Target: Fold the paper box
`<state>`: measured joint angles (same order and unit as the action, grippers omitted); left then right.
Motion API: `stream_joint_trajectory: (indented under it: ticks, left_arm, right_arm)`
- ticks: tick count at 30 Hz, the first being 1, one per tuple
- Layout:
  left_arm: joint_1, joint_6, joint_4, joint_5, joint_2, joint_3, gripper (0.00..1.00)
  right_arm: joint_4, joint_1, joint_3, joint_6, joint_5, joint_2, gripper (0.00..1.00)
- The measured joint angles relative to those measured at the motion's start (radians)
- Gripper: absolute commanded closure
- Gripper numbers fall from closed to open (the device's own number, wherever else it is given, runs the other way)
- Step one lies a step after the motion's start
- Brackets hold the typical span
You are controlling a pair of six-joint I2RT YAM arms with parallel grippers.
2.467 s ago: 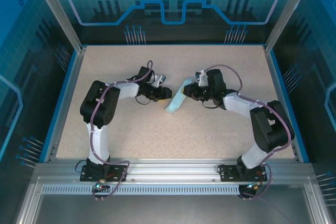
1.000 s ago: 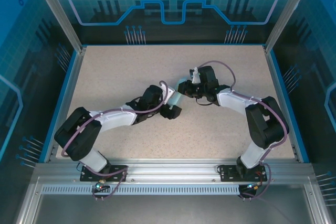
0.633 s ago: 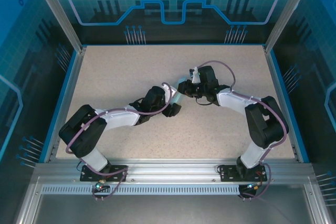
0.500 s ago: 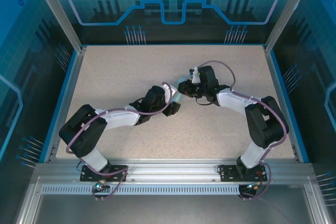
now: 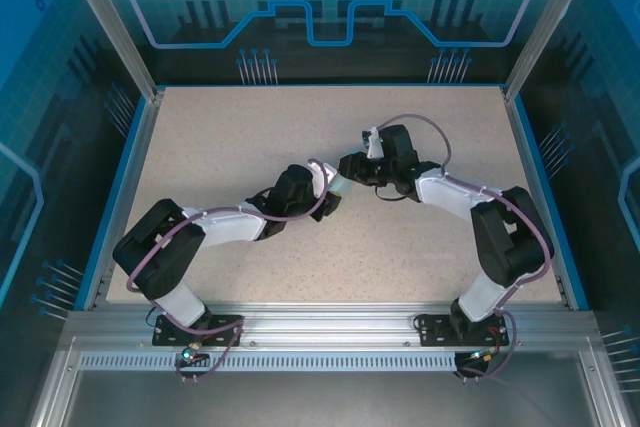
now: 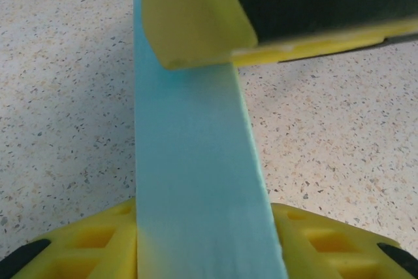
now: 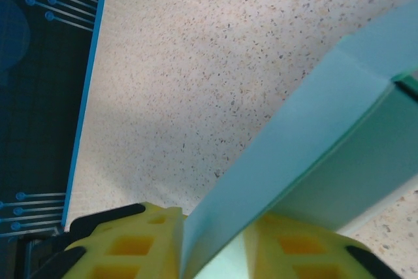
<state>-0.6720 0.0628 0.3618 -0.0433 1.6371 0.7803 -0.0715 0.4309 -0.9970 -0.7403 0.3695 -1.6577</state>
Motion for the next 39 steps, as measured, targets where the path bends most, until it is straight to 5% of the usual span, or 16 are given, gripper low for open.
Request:
stream_joint_trajectory:
  ticks: [5, 9, 18, 27, 39]
  left_arm:
    - [0.018, 0.026, 0.002, 0.045, -0.020, -0.021, 0.62]
    - [0.048, 0.043, -0.008, 0.089, -0.037, -0.034, 0.64]
    - [0.101, 0.153, -0.124, 0.220, -0.099, -0.039, 0.65]
    - [0.157, 0.183, -0.200, 0.320, -0.184, -0.044, 0.65]
    - [0.158, 0.183, -0.201, 0.353, -0.193, -0.063, 0.66]
  right_arm:
    - [0.107, -0.009, 0.000, 0.110, -0.053, 0.095, 0.41]
    - [0.180, -0.016, 0.000, 0.219, -0.098, 0.194, 0.37]
    - [0.274, -0.066, -0.043, 0.564, -0.122, 0.278, 0.39]
    - [0.283, -0.061, -0.051, 1.094, -0.050, 0.261, 0.40]
    - [0.439, -0.100, -0.183, 1.522, -0.002, 0.101, 0.46]
